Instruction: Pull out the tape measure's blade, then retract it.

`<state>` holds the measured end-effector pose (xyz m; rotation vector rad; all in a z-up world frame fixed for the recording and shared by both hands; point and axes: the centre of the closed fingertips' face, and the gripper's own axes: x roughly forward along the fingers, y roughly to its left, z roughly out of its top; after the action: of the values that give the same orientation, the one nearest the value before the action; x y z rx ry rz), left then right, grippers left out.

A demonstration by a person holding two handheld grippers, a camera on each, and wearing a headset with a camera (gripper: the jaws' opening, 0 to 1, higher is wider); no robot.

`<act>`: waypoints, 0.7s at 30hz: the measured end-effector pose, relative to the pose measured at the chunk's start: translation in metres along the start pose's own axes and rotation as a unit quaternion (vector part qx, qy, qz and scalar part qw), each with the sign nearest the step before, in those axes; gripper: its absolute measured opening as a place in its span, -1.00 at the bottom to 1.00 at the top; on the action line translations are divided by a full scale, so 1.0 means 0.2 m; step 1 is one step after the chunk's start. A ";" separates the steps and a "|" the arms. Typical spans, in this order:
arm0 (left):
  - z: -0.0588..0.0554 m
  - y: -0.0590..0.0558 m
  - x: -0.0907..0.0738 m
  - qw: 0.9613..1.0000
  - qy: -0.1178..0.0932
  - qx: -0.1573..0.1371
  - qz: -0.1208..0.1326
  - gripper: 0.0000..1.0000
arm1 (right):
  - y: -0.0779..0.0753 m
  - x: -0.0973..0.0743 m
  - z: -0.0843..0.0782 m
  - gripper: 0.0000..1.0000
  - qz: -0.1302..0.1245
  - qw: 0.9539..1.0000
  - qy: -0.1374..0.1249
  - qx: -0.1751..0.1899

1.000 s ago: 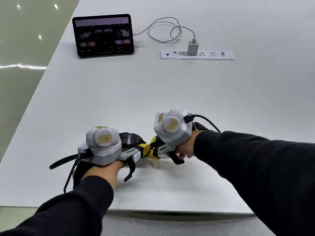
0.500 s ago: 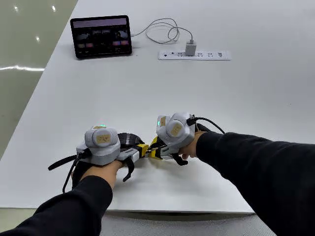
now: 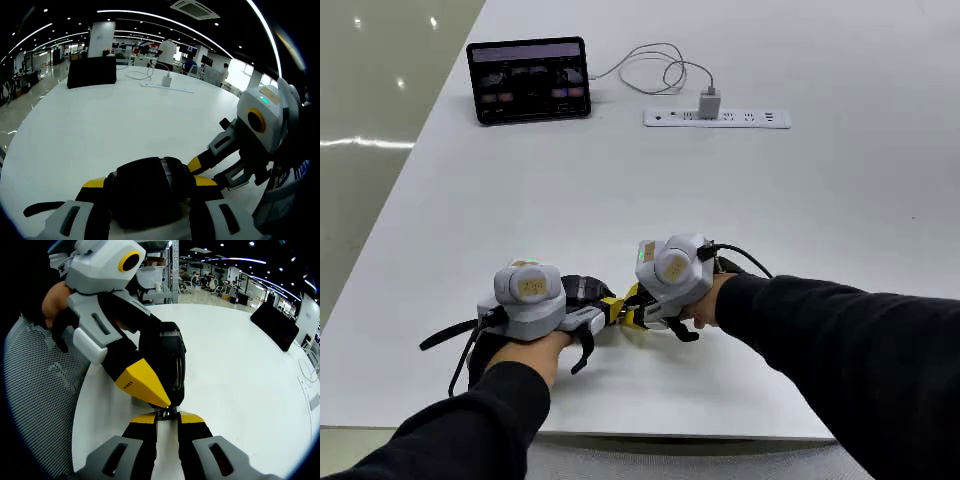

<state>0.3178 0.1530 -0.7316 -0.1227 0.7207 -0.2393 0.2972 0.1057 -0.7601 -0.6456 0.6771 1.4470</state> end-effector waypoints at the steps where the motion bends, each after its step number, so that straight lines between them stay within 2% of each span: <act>1: 0.00 0.00 0.00 1.000 0.000 0.000 0.000 0.20 | 0.00 0.00 0.00 -0.79 0.000 1.000 0.000 0.002; 21: 0.00 -0.01 0.00 1.000 0.005 0.001 0.000 0.24 | 0.01 0.01 0.00 -0.75 -0.008 1.000 -0.001 0.021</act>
<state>0.3175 0.1520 -0.7314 -0.1197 0.7312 -0.2397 0.2958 0.1070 -0.7605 -0.6154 0.6970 1.4156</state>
